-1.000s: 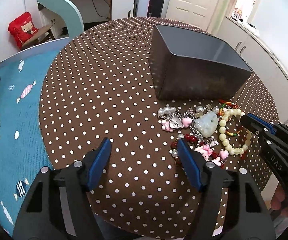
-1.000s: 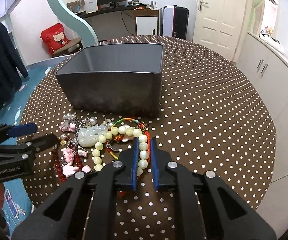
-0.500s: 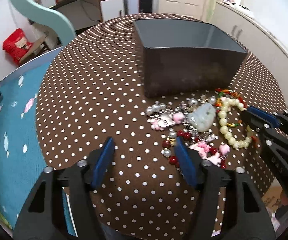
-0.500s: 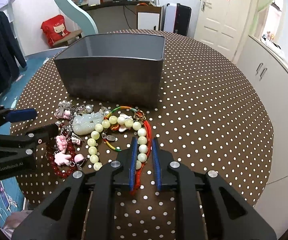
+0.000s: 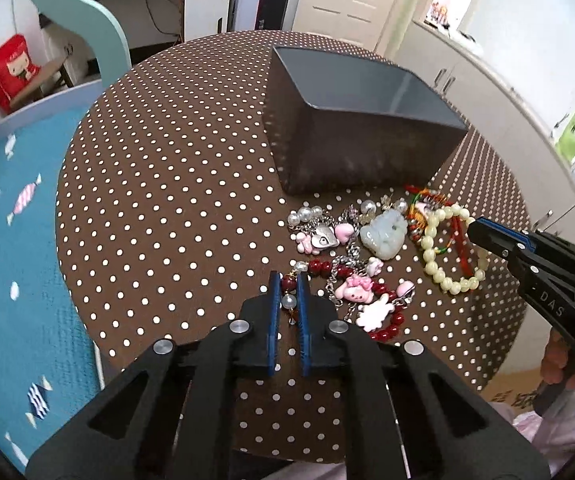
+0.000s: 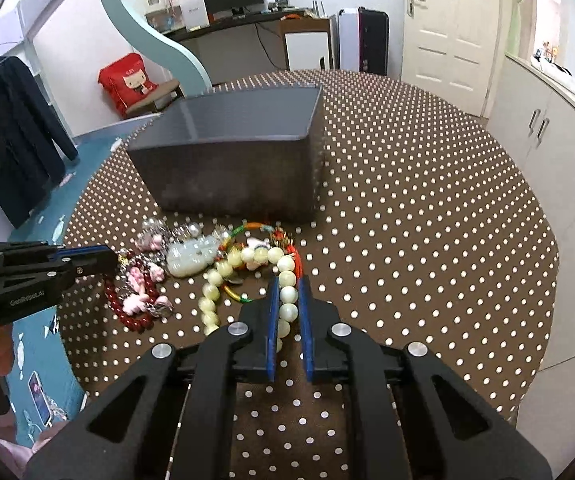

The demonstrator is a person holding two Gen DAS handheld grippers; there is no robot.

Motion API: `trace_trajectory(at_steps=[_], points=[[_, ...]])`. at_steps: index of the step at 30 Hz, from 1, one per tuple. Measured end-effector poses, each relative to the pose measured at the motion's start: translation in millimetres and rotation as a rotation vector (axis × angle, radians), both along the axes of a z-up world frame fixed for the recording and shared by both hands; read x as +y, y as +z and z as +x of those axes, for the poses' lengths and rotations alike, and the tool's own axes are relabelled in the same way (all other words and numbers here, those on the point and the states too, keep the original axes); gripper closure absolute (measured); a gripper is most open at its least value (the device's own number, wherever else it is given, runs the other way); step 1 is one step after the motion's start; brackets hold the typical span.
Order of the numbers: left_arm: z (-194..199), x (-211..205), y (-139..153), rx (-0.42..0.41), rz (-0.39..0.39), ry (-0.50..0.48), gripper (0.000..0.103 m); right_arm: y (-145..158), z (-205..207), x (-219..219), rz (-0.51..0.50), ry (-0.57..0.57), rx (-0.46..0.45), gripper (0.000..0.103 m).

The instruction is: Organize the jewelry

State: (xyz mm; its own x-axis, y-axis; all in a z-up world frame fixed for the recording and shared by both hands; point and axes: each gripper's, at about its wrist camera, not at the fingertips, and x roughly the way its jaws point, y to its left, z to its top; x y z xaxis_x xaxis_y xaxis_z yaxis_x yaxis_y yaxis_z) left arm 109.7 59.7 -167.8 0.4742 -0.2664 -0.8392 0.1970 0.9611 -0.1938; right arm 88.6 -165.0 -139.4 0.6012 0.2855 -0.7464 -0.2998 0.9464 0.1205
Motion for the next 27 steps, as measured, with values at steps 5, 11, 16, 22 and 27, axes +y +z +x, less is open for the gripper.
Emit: trace_trajectory(at_steps=[5,11,16,22,27], points=[[-0.9,6.0,13.4,-0.007,-0.073,-0.005,0.095,10.3,-3.6,-2.8,0.024,0.010,-0.020,0.095],[-1.3,6.4,38.9,-0.050,-0.146,-0.026,0.095,28.7,-6.8,-0.4,0.024,0.021,-0.066,0.094],[-0.8,4.9,65.7,-0.108,-0.169,-0.049,0.095,42.7,-5.6,-1.5,0.028,0.017,-0.103,0.095],[2.4,6.4,96.5,-0.176,-0.155,-0.043,0.095,58.7,-6.3,-4.1,0.036,0.013,-0.154,0.095],[-9.6,9.9,126.5,-0.261,-0.175,-0.044,0.095,69.0,-7.3,-8.6,0.048,0.015,-0.189,0.095]])
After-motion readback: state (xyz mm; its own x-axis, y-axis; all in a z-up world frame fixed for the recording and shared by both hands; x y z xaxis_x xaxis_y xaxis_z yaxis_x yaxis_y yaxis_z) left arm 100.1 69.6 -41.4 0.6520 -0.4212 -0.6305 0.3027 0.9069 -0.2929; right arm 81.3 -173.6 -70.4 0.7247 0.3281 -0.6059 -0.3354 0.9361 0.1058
